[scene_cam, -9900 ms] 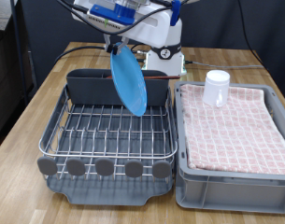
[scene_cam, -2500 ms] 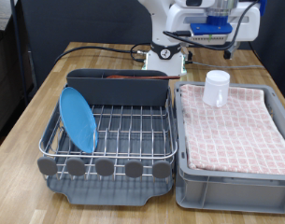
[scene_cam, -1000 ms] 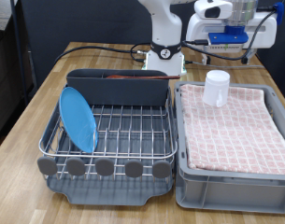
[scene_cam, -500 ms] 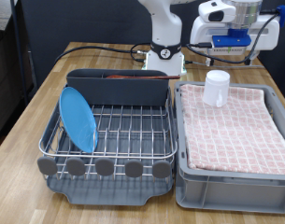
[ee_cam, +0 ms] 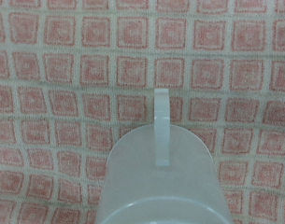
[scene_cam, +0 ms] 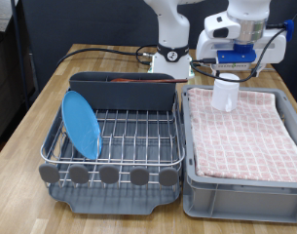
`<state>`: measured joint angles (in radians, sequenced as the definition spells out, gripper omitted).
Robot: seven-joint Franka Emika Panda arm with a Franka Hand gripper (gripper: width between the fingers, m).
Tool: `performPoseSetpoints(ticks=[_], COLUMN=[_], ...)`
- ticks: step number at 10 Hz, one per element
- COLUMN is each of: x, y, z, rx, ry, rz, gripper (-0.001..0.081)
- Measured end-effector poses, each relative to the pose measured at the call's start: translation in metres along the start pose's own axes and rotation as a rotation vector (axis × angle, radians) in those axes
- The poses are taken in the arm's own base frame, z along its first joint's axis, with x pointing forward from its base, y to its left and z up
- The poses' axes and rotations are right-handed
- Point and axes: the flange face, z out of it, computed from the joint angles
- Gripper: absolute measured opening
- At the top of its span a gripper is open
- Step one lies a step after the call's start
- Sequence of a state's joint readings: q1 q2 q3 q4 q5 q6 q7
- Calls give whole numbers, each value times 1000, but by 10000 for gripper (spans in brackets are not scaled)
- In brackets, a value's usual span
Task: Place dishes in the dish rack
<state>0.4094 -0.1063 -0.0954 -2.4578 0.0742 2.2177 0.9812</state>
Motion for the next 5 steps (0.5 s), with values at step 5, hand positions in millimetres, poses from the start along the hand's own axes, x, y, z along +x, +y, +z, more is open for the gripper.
performPoseSetpoints(ticks=[5], x=[9], y=[-7], z=[40], rx=[-10], ry=[-47], rz=[-23], gripper=[802])
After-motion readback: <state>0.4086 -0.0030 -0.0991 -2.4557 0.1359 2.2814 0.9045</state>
